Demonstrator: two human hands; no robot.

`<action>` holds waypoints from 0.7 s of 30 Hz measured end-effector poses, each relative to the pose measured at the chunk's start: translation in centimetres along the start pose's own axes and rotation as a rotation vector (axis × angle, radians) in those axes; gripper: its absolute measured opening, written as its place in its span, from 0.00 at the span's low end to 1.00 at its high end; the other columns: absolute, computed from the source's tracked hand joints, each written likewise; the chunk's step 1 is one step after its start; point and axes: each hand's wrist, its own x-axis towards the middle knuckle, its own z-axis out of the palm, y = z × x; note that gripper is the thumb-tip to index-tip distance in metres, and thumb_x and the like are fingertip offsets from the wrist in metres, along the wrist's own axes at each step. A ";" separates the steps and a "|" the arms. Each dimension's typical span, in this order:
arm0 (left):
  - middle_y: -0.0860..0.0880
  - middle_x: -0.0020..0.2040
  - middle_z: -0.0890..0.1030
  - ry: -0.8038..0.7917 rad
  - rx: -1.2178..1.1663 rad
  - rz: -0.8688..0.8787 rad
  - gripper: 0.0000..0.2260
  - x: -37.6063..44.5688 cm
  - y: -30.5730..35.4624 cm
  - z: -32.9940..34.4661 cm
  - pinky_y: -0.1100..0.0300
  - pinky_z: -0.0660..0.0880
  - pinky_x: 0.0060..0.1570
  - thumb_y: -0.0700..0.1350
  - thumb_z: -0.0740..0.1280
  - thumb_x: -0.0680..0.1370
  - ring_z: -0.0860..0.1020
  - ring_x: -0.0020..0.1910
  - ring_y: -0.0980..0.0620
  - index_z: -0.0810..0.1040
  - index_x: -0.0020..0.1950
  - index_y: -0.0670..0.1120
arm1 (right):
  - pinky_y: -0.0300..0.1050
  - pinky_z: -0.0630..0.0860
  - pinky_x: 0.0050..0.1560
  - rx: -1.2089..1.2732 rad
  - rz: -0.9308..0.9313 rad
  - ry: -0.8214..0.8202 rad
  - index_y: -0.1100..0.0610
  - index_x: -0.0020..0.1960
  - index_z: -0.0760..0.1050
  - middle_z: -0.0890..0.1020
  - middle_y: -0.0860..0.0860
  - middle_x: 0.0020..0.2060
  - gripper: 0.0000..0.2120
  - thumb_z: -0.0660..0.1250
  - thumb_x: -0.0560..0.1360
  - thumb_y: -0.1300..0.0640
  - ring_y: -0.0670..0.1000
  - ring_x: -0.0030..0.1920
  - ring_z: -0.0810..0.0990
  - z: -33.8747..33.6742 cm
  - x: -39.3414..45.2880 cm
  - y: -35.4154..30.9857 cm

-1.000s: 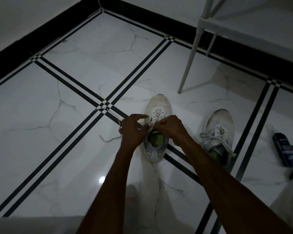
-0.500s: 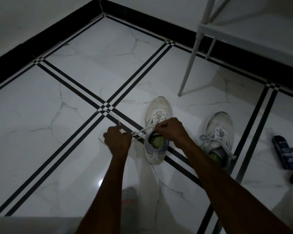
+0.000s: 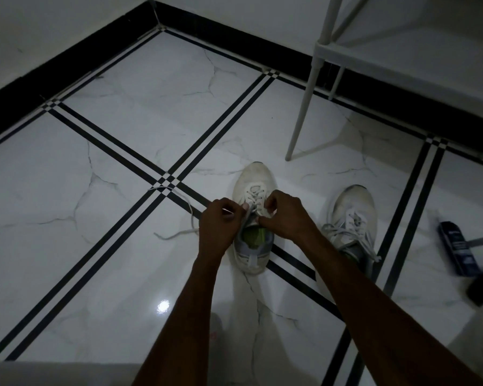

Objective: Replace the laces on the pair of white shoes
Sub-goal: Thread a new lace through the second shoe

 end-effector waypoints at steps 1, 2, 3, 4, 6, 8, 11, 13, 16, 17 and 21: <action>0.55 0.41 0.82 0.011 0.015 0.013 0.20 -0.4 -0.2 0.1 0.58 0.78 0.43 0.67 0.67 0.75 0.80 0.42 0.59 0.81 0.44 0.51 | 0.47 0.79 0.46 -0.015 -0.008 -0.003 0.58 0.47 0.77 0.82 0.52 0.45 0.16 0.79 0.66 0.53 0.52 0.46 0.81 0.0 0.0 -0.1; 0.55 0.41 0.81 0.021 0.040 0.025 0.19 -0.7 -0.4 0.2 0.58 0.78 0.42 0.66 0.67 0.75 0.80 0.41 0.58 0.81 0.44 0.51 | 0.45 0.78 0.46 -0.026 -0.006 -0.009 0.59 0.48 0.78 0.83 0.52 0.45 0.15 0.79 0.67 0.54 0.52 0.47 0.81 0.0 0.1 -0.3; 0.54 0.40 0.81 0.024 0.063 0.034 0.18 -0.8 -0.8 0.3 0.55 0.79 0.42 0.64 0.67 0.77 0.80 0.40 0.57 0.81 0.44 0.50 | 0.44 0.78 0.45 -0.034 -0.002 -0.018 0.60 0.48 0.79 0.83 0.52 0.46 0.14 0.78 0.67 0.54 0.52 0.47 0.81 0.0 0.1 -0.4; 0.53 0.40 0.81 0.020 0.075 0.025 0.16 -0.9 -1.0 0.5 0.53 0.79 0.41 0.62 0.67 0.78 0.80 0.40 0.56 0.81 0.45 0.49 | 0.44 0.78 0.45 -0.040 0.004 -0.024 0.60 0.48 0.80 0.83 0.53 0.45 0.14 0.78 0.68 0.54 0.51 0.47 0.81 0.0 0.1 -0.5; 0.50 0.41 0.81 -0.007 0.069 -0.019 0.12 -0.8 -1.1 1.0 0.52 0.77 0.41 0.54 0.68 0.80 0.80 0.41 0.51 0.80 0.46 0.46 | 0.45 0.79 0.46 -0.039 0.010 -0.020 0.61 0.48 0.81 0.84 0.53 0.44 0.14 0.77 0.68 0.53 0.51 0.46 0.82 -0.2 0.0 -0.7; 0.47 0.42 0.80 -0.030 0.074 -0.061 0.10 -0.7 -0.9 1.1 0.55 0.73 0.41 0.50 0.68 0.81 0.78 0.42 0.49 0.78 0.47 0.44 | 0.47 0.80 0.46 -0.042 0.006 -0.020 0.62 0.48 0.82 0.84 0.54 0.44 0.14 0.76 0.69 0.53 0.52 0.45 0.82 -0.1 -0.2 -0.9; 0.47 0.42 0.80 -0.051 0.070 -0.105 0.09 -0.6 -0.7 1.1 0.52 0.76 0.44 0.48 0.68 0.80 0.78 0.43 0.48 0.78 0.48 0.42 | 0.48 0.81 0.47 -0.030 0.014 -0.017 0.62 0.48 0.82 0.84 0.54 0.44 0.14 0.76 0.69 0.53 0.52 0.46 0.82 -0.1 -0.2 -0.8; 0.47 0.43 0.81 -0.038 0.078 -0.135 0.10 -0.4 -0.7 0.8 0.50 0.78 0.47 0.49 0.67 0.80 0.80 0.43 0.47 0.79 0.48 0.43 | 0.49 0.81 0.48 -0.026 0.018 -0.027 0.61 0.47 0.82 0.84 0.54 0.44 0.14 0.77 0.68 0.53 0.52 0.46 0.82 -0.2 -0.1 -0.7; 0.49 0.44 0.83 -0.003 0.072 -0.141 0.10 -0.2 -1.3 -0.2 0.45 0.79 0.49 0.53 0.67 0.80 0.82 0.43 0.46 0.79 0.50 0.46 | 0.50 0.81 0.49 -0.008 0.027 -0.069 0.61 0.48 0.82 0.85 0.54 0.45 0.14 0.78 0.68 0.53 0.52 0.47 0.83 -0.5 0.2 -0.5; 0.49 0.46 0.84 -0.031 0.121 -0.120 0.11 0.0 -1.7 -0.3 0.44 0.77 0.54 0.55 0.69 0.79 0.82 0.47 0.46 0.80 0.51 0.48 | 0.50 0.81 0.50 -0.002 0.033 -0.081 0.61 0.49 0.82 0.85 0.54 0.46 0.15 0.78 0.68 0.53 0.52 0.47 0.83 -0.8 0.4 -0.3; 0.48 0.52 0.84 -0.209 0.234 -0.229 0.19 1.1 -4.2 0.0 0.41 0.68 0.66 0.77 0.57 0.69 0.79 0.60 0.42 0.79 0.42 0.66 | 0.54 0.82 0.53 0.113 0.071 -0.060 0.58 0.51 0.83 0.85 0.53 0.46 0.15 0.78 0.69 0.50 0.53 0.48 0.84 -1.2 1.0 0.2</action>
